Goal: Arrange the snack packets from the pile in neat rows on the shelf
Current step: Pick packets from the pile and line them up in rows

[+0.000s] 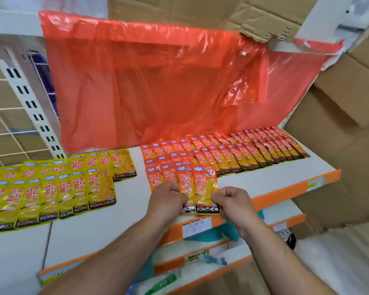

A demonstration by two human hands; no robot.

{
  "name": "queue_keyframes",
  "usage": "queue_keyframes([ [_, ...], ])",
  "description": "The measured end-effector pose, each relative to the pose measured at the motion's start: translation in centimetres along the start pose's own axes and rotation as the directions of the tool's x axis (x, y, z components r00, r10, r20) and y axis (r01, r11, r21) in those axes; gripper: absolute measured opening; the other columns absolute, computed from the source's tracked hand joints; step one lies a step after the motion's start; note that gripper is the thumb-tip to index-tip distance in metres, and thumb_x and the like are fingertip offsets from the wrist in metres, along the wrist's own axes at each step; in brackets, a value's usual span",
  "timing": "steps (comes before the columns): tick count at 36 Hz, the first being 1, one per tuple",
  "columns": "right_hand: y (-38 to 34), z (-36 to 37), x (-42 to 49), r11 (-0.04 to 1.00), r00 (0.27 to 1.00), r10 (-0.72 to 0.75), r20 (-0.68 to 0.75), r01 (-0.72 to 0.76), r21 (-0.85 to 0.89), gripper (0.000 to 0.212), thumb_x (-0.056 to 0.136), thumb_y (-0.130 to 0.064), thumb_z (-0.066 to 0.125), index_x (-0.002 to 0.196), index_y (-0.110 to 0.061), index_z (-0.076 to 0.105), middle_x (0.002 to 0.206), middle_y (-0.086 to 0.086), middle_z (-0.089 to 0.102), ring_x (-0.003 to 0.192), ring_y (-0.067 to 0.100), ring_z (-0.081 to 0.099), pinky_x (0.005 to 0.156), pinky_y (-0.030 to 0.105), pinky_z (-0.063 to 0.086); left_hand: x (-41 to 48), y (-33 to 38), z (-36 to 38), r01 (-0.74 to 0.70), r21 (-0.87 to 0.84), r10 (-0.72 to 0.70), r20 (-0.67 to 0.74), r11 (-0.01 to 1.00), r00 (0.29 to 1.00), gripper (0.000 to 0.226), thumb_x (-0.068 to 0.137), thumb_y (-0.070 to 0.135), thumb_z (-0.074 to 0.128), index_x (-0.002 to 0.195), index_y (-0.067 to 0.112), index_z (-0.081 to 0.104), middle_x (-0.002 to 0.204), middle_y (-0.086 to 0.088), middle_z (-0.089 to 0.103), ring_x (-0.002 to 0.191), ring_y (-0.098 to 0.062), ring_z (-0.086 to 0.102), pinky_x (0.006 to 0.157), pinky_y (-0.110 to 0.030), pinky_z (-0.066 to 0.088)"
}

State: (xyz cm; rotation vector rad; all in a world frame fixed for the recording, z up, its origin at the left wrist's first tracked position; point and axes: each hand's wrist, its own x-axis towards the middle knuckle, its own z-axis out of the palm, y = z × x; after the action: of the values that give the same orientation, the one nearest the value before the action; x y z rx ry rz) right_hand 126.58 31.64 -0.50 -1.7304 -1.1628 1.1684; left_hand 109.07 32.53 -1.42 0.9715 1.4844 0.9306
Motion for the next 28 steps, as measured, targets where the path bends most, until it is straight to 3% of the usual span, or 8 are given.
queue_keyframes([
  [3, 0.3, -1.2, 2.2, 1.000, 0.999, 0.001, 0.040, -0.001, -0.005, 0.036, 0.091, -0.017, 0.068, 0.057, -0.015, 0.055, 0.046, -0.002, 0.040, 0.042, 0.012, 0.034, 0.044, 0.023, 0.029, 1.3, 0.4, 1.5, -0.014, 0.020, 0.015, -0.036, 1.000, 0.999, 0.007, 0.076, -0.002, 0.068, 0.079, 0.003, 0.065, 0.061, -0.008, 0.064, 0.048, -0.019, 0.060, 0.059, -0.042, 0.056],
  [5, 0.6, -2.0, 3.6, 1.000, 0.997, 0.009, 0.073, -0.008, -0.016, 0.034, 0.091, -0.018, 0.068, 0.060, -0.013, 0.056, 0.045, -0.001, 0.040, 0.040, 0.012, 0.034, 0.046, 0.025, 0.029, 1.9, 0.5, 2.6, -0.013, 0.023, 0.014, -0.073, 1.000, 0.997, 0.011, 0.076, -0.002, 0.070, 0.078, 0.009, 0.066, 0.055, 0.000, 0.063, 0.049, -0.018, 0.061, 0.062, -0.045, 0.058],
  [8, 0.5, -3.1, 6.1, 0.999, 0.992, 0.001, 0.124, 0.004, -0.042, 0.033, 0.090, -0.019, 0.069, 0.061, -0.013, 0.056, 0.043, 0.001, 0.038, 0.035, 0.012, 0.030, 0.045, 0.021, 0.026, 2.7, 1.2, 4.0, -0.021, 0.049, 0.029, -0.150, 0.999, 0.988, 0.020, 0.075, -0.002, 0.071, 0.071, 0.015, 0.060, 0.050, 0.007, 0.056, 0.050, -0.018, 0.058, 0.060, -0.040, 0.055],
  [12, 0.3, -4.0, 9.0, 0.989, 0.981, -0.046, 0.190, 0.071, -0.126, 0.029, 0.088, -0.024, 0.071, 0.063, -0.017, 0.057, 0.042, -0.009, 0.044, 0.040, 0.008, 0.038, 0.048, 0.022, 0.028, 3.5, 1.7, 5.8, -0.039, 0.215, 0.103, -0.293, 0.976, 0.950, 0.020, 0.073, 0.005, 0.073, 0.068, 0.017, 0.058, 0.069, -0.004, 0.065, 0.064, -0.023, 0.062, 0.062, -0.030, 0.051],
  [16, 0.9, -4.9, 11.0, 0.984, 0.966, -0.053, 0.253, 0.093, -0.151, 0.030, 0.088, -0.022, 0.071, 0.061, -0.016, 0.058, 0.041, -0.014, 0.050, 0.051, 0.009, 0.044, 0.054, 0.026, 0.033, 3.8, 2.1, 7.2, -0.042, 0.365, 0.180, -0.353, 0.930, 0.918, 0.020, 0.077, 0.011, 0.076, 0.084, 0.020, 0.060, 0.078, -0.003, 0.068, 0.072, -0.019, 0.063, 0.054, -0.014, 0.040],
  [21, 2.1, -5.6, 12.0, 0.992, 0.946, -0.042, 0.320, 0.077, -0.096, 0.030, 0.088, -0.028, 0.071, 0.063, -0.017, 0.059, 0.049, -0.012, 0.049, 0.057, 0.013, 0.047, 0.061, 0.031, 0.040, 4.0, 2.7, 8.6, -0.001, 0.531, 0.281, -0.447, 0.847, 0.849, 0.018, 0.075, 0.018, 0.076, 0.087, 0.009, 0.067, 0.077, -0.006, 0.068, 0.071, -0.022, 0.060, 0.063, -0.032, 0.040],
  [24, 2.4, -5.8, 12.2, 0.993, 0.929, -0.059, 0.365, 0.094, -0.078, 0.031, 0.089, -0.026, 0.070, 0.063, -0.018, 0.057, 0.056, -0.004, 0.048, 0.059, 0.014, 0.046, 0.064, 0.031, 0.041, 3.7, 2.8, 9.3, 0.045, 0.568, 0.282, -0.474, 0.822, 0.834, 0.016, 0.077, 0.017, 0.073, 0.089, 0.010, 0.066, 0.074, -0.001, 0.065, 0.064, -0.015, 0.053, 0.061, -0.031, 0.038],
  [28, 2.3, -6.0, 12.5, 0.989, 0.907, -0.095, 0.410, 0.134, -0.068, 0.023, 0.090, -0.025, 0.069, 0.074, -0.009, 0.065, 0.062, 0.000, 0.055, 0.055, 0.012, 0.045, 0.058, 0.027, 0.036, 3.6, 2.9, 9.9, 0.073, 0.588, 0.290, -0.499, 0.806, 0.817, 0.019, 0.079, 0.015, 0.072, 0.095, 0.009, 0.067, 0.084, -0.003, 0.070, 0.072, -0.019, 0.058, 0.065, -0.029, 0.043],
])
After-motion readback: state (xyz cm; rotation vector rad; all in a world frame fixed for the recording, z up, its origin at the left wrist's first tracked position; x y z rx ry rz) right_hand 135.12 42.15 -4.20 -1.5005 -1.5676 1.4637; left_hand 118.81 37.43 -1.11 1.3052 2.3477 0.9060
